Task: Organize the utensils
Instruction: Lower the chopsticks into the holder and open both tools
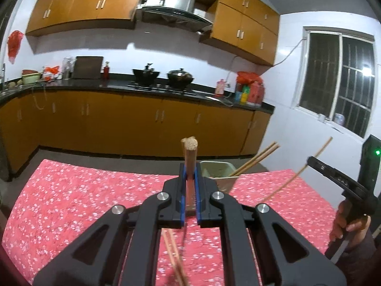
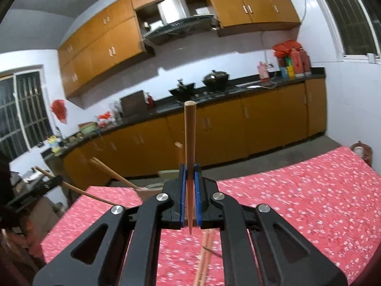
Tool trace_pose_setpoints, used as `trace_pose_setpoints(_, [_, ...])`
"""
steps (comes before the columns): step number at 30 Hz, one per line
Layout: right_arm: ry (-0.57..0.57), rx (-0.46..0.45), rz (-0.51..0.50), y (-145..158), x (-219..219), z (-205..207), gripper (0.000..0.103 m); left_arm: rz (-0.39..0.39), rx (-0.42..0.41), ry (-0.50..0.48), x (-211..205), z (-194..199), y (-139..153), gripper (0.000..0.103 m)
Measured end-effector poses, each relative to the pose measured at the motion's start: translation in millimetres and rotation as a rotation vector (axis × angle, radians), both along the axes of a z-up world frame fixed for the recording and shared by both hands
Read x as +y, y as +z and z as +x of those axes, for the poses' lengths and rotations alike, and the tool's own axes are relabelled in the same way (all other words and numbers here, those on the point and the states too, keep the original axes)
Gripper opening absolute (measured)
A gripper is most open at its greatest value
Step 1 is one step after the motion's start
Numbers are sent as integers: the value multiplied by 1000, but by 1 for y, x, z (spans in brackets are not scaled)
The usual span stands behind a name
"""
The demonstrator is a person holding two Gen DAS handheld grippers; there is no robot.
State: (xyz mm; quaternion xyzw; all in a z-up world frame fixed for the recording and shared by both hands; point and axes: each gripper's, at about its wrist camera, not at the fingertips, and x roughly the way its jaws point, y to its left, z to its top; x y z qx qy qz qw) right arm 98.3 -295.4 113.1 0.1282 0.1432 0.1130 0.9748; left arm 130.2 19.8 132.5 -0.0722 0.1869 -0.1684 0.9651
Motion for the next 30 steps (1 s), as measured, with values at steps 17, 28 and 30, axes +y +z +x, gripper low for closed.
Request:
trace_pose_setpoints(17, [-39,-203,-46,36,32,30,7,-45,-141,22,-29,23,55,7])
trace_pose_setpoints(28, [-20,-67,-80,-1,51,70,7,-18,-42,20,-41,63,20,8])
trace_pose_setpoints(30, [-1,-14,-71,-7,52,78,8,-13,-25,9,-46,71,11,8])
